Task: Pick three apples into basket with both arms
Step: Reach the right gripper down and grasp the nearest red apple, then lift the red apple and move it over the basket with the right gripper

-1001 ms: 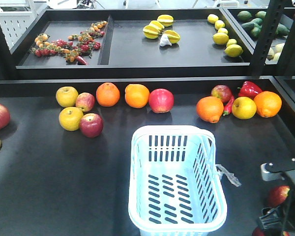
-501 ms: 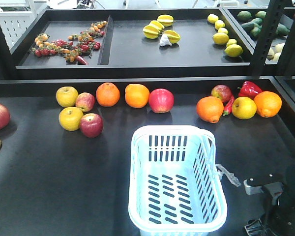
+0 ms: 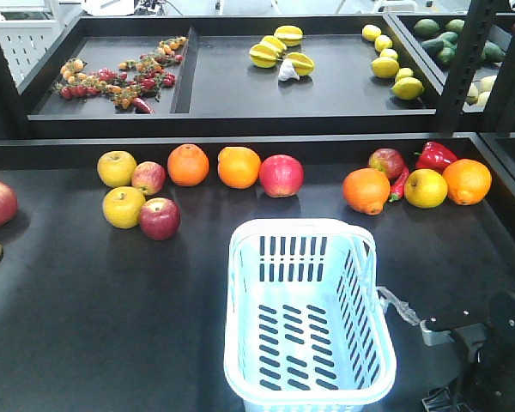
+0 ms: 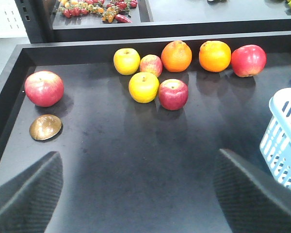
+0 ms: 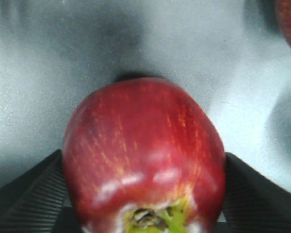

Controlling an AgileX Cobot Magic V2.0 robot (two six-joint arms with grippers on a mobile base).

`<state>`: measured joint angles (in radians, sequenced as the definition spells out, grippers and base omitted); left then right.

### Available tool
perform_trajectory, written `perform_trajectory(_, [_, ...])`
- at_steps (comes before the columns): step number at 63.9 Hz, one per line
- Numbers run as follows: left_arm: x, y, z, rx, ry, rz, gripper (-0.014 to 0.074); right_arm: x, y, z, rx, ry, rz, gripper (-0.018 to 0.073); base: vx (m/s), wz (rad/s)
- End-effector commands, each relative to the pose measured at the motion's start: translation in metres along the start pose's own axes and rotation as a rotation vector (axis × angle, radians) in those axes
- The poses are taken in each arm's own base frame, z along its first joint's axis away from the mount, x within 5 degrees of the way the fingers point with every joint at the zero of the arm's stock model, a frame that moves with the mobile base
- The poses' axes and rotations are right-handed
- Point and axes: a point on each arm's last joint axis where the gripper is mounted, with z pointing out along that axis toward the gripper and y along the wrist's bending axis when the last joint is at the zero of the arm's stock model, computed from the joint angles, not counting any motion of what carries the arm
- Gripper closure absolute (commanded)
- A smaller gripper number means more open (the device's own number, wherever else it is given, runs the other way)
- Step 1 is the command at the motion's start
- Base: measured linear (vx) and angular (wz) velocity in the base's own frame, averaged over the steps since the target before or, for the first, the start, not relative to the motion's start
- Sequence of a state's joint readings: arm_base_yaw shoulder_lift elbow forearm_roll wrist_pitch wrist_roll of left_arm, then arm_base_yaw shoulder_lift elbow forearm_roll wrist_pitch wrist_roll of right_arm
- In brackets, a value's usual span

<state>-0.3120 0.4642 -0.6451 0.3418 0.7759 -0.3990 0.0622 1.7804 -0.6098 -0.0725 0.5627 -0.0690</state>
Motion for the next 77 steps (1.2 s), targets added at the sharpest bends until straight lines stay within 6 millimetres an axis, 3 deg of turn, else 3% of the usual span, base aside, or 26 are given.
perform_trajectory(1, [-0.012,-0.001,-0.004,0.016,-0.077,-0.007,0.0004,-0.005,-0.002,-0.012,0.007,-0.019,-0.005,0.0283,0.00,0.00])
perform_trajectory(15, [-0.012,-0.001,-0.004,0.016,-0.077,-0.007,0.0004,-0.006,-0.004,-0.023,0.007,0.063,0.007,0.0316,0.00,0.00])
perform_trajectory(22, [-0.012,-0.001,-0.004,0.016,-0.077,-0.007,0.0004,-0.005,-0.004,-0.035,0.013,0.018,0.014,0.0314,0.00,0.00])
perform_trajectory(40, [-0.012,-0.001,-0.004,0.016,-0.077,-0.007,0.0004,0.009,-0.004,-0.103,0.040,-0.286,0.034,0.0314,0.00,0.00])
perform_trajectory(53, [-0.012,-0.001,-0.004,0.015,-0.077,-0.007,0.0004,0.032,0.008,-0.150,-0.062,-0.525,0.103,0.0314,0.00,0.00])
perform_trajectory(66, [-0.012,-0.001,-0.004,0.015,-0.077,-0.007,0.0004,0.049,0.024,-0.175,-0.190,-0.664,-0.031,0.0314,0.00,0.00])
perform_trajectory(77, [-0.012,-0.001,-0.004,0.015,-0.077,-0.007,0.0004,0.047,0.039,-0.184,-0.318,-0.757,-0.172,0.0314,0.00,0.00])
